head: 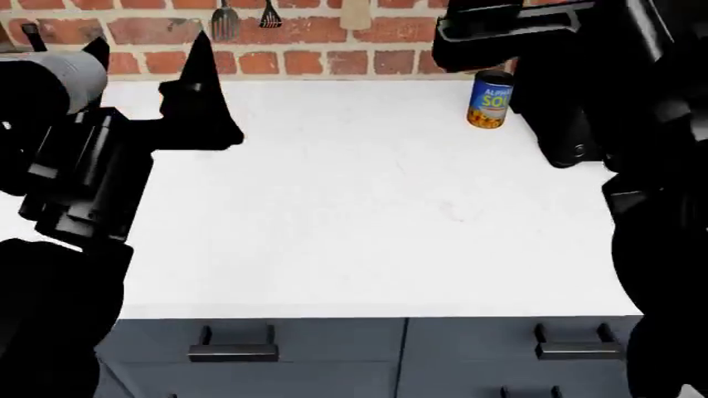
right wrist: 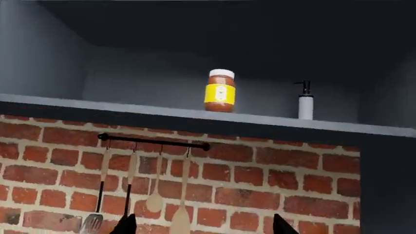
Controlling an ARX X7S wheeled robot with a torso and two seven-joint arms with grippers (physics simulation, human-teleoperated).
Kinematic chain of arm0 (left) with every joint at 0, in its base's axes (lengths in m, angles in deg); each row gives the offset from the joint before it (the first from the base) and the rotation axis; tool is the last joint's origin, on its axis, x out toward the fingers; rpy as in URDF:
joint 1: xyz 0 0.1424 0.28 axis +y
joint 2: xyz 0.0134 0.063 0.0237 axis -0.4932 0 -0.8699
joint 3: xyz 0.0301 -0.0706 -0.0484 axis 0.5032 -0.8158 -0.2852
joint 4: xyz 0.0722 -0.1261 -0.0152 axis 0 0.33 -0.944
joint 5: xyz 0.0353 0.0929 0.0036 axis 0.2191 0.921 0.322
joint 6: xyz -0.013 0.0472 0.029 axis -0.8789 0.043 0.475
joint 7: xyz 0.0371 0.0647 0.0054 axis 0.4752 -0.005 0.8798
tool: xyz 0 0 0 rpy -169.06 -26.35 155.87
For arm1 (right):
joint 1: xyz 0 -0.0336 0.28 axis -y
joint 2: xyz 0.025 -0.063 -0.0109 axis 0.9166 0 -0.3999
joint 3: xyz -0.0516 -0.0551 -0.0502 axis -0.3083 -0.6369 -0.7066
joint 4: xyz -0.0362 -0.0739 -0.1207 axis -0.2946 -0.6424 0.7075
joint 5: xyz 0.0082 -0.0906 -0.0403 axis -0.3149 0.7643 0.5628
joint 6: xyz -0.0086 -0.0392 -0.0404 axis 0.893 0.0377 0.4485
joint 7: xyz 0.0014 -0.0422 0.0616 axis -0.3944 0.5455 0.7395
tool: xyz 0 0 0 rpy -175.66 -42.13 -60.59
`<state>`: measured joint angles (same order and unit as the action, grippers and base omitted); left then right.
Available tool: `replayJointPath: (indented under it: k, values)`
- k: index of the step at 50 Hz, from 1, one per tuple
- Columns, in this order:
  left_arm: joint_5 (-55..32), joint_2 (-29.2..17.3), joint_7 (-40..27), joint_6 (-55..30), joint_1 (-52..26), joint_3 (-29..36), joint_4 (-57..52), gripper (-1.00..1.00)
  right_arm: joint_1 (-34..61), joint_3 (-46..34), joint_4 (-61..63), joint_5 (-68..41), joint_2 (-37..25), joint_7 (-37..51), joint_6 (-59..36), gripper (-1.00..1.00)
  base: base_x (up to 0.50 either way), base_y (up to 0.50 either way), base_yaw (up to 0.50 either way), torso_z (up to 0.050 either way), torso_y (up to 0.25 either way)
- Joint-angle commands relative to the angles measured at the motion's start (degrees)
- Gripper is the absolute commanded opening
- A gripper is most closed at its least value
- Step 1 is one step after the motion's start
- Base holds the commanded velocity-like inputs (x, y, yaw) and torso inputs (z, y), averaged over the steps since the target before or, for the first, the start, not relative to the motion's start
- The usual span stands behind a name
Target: Pick the honey bottle and peanut butter from the counter and place them in the cabinets closest to them.
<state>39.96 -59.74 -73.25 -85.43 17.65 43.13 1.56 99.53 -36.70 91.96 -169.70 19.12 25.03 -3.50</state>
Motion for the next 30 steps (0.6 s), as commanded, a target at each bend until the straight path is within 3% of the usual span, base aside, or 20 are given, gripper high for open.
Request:
replayJointPath:
  k: [1,9,16,20,30]
  values:
    - [-11.5,2.8,4.3,2.8,15.7,-16.3,-14.1,1.00,-38.4,-20.4,19.9,27.8,-24.0,-8.1,43.1,1.00,0.00,0.00,0.00,0.000,0.000]
    - [-24.0,-1.2,-1.6,5.0,17.0,-21.6,-14.1,1.00,-45.8,-27.2,19.8,34.1,-30.5,-7.3,56.6,1.00,-0.41,0.29,0.00,0.000,0.000]
    - [-26.4,-2.6,-3.8,6.1,17.5,-21.7,-13.7,1.00,-43.9,-31.3,19.8,35.1,-31.3,-6.7,58.0,1.00,-0.50,0.34,0.00,0.000,0.000]
    - [-27.6,-3.3,-5.0,6.6,17.8,-21.5,-13.7,1.00,-39.9,-37.5,19.9,36.2,-33.5,-3.8,60.9,1.00,-0.45,0.45,0.00,0.000,0.000]
    - [-29.6,-4.7,-7.0,8.3,18.6,-20.7,-13.4,1.00,-32.5,-48.5,19.9,38.0,-36.1,0.7,64.3,1.00,-0.17,0.50,0.00,0.000,0.000]
